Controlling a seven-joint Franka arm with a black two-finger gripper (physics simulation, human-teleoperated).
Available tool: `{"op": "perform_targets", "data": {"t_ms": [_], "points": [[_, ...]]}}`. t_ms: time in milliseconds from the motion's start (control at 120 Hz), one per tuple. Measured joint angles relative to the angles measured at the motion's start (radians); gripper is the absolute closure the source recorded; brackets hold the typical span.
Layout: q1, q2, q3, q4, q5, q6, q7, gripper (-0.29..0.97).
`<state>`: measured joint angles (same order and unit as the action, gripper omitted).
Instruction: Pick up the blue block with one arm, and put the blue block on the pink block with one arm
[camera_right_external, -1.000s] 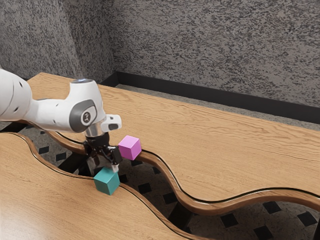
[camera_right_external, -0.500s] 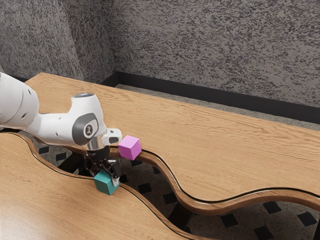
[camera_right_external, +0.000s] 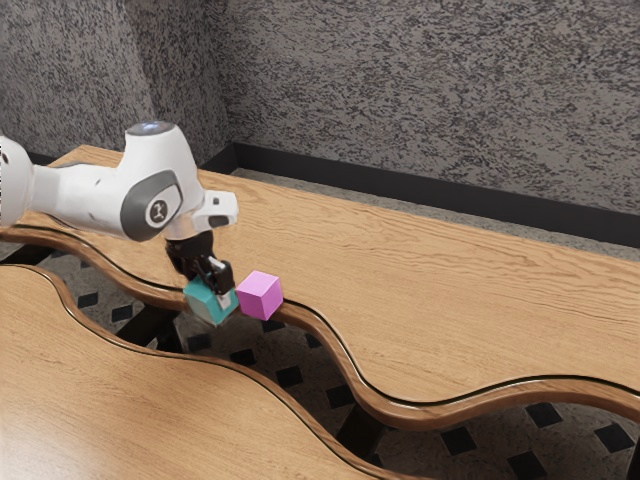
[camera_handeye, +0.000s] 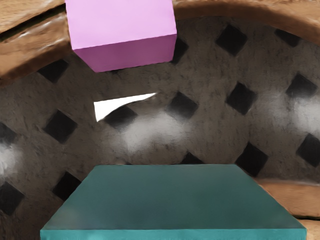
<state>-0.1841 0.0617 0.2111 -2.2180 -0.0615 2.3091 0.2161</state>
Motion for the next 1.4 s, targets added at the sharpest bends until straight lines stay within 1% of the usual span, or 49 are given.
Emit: {"op": "perform_targets", "data": {"t_ms": [75,150,308,425,508,625,700,850,1033,1092,1225,1400], "points": [[-0.001,0.034,0.037,0.083,0.038,0.0,0.007,0.36],[0.021,0.103,0.051,0.191,0.038,-0.016,0.016,0.36],[0.02,0.245,0.063,0.404,-0.017,-0.106,0.034,0.37],[0.02,0.333,0.07,0.496,-0.071,-0.165,0.047,0.36],[0.02,0.373,0.071,0.543,-0.102,-0.192,0.057,0.36],[0.02,0.407,0.07,0.564,-0.154,-0.214,0.07,0.36],[0.02,0.423,0.07,0.574,-0.176,-0.222,0.077,0.36],[0.02,0.432,0.069,0.616,-0.194,-0.233,0.092,0.36],[0.02,0.445,0.069,0.619,-0.207,-0.239,0.108,0.36],[0.02,0.445,0.068,0.616,-0.214,-0.241,0.113,0.28],[0.02,0.445,0.068,0.614,-0.228,-0.246,0.128,0.17],[0.02,0.428,0.068,0.609,-0.237,-0.252,0.142,0.07]]}}
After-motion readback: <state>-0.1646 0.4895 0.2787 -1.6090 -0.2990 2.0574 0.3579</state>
